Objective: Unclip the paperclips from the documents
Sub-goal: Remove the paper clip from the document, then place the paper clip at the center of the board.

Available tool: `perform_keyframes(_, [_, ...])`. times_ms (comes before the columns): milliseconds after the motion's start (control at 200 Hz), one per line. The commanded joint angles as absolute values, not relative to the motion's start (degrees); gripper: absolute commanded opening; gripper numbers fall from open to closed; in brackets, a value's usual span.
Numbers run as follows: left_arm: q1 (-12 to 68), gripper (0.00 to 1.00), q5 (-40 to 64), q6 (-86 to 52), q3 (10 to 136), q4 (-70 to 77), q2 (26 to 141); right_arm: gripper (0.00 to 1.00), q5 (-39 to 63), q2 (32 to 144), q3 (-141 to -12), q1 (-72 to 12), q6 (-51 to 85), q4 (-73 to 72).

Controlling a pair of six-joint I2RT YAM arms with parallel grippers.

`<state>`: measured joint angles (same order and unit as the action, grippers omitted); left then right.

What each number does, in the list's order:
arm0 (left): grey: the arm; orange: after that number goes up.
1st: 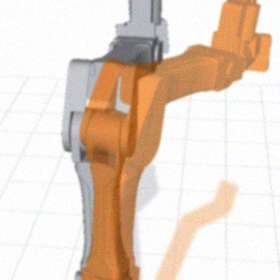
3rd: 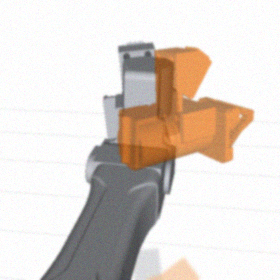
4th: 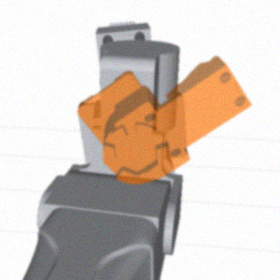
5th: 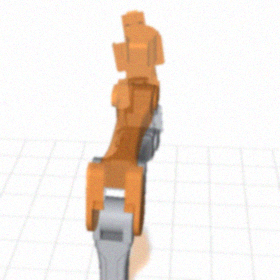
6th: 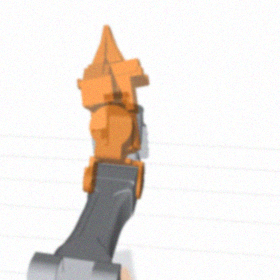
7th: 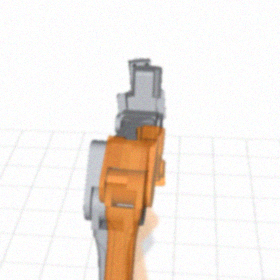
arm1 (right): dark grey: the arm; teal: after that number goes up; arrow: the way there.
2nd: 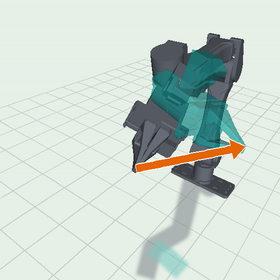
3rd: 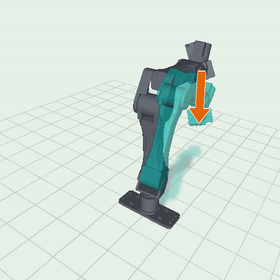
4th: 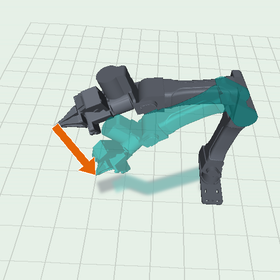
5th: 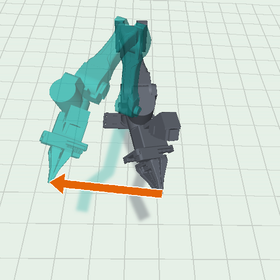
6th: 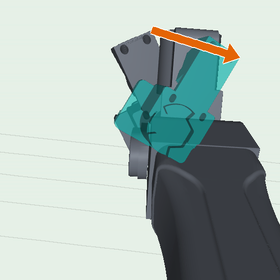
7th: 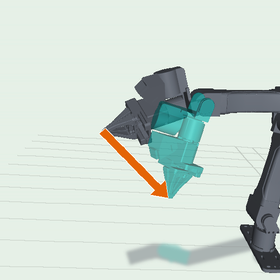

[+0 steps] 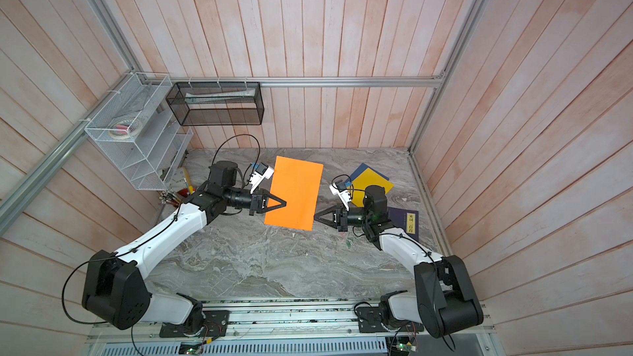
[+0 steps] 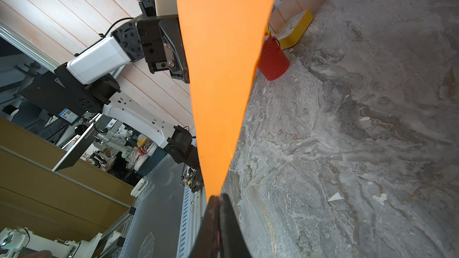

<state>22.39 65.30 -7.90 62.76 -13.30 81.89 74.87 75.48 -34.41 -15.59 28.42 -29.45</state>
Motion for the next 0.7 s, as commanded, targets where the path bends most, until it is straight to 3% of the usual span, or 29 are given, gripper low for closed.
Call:
perform_keyframes(0, [22.1, 0.0, 64.5, -6.4, 63.3, -13.3, 80.9, 0.07, 75.0, 75.1, -35.3, -15.4, 27.0, -27.8])
perform_keyframes(380, [21.1, 0.0, 63.9, -5.4, 63.5, -14.6, 80.9, 0.06, 71.7, 73.3, -34.7, -14.1, 22.3, -19.9])
perform_keyframes(690, [21.1, 0.0, 63.8, -5.2, 63.2, -14.9, 80.8, 0.04, 60.2, 72.6, -31.6, -13.4, 19.6, -10.2])
